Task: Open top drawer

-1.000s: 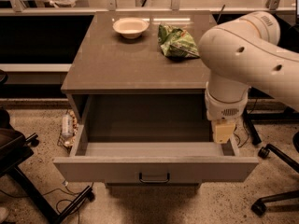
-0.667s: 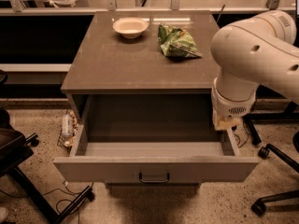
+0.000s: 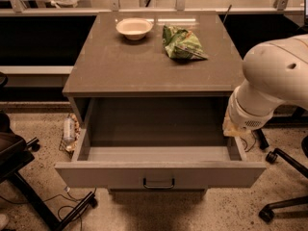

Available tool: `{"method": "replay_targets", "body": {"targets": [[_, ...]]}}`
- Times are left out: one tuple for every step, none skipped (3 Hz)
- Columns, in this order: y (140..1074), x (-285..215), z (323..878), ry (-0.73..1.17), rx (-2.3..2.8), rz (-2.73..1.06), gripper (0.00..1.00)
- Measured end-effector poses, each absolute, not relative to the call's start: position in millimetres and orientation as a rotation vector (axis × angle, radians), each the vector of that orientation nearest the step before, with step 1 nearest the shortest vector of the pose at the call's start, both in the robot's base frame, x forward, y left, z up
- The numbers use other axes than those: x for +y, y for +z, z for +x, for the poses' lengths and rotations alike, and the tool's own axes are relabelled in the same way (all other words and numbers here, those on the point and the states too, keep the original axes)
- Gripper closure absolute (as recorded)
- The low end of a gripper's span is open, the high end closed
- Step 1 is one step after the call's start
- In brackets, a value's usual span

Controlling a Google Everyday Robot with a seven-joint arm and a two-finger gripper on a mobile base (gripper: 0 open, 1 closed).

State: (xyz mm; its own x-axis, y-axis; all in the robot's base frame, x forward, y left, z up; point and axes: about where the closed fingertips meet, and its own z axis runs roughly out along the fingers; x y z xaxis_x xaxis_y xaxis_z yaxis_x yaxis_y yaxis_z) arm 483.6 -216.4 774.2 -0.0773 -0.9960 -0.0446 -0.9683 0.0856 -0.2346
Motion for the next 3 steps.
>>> {"method": "replay_targets", "body": {"targets": [[774.1, -216.1, 483.3, -0.212, 2.164, -1.994, 1.0], [748.4, -204.4, 490.3, -0.144, 2.154, -2.02, 1.0], [699.9, -184.2, 496.8, -0.005, 2.129, -2.038, 1.0]]}}
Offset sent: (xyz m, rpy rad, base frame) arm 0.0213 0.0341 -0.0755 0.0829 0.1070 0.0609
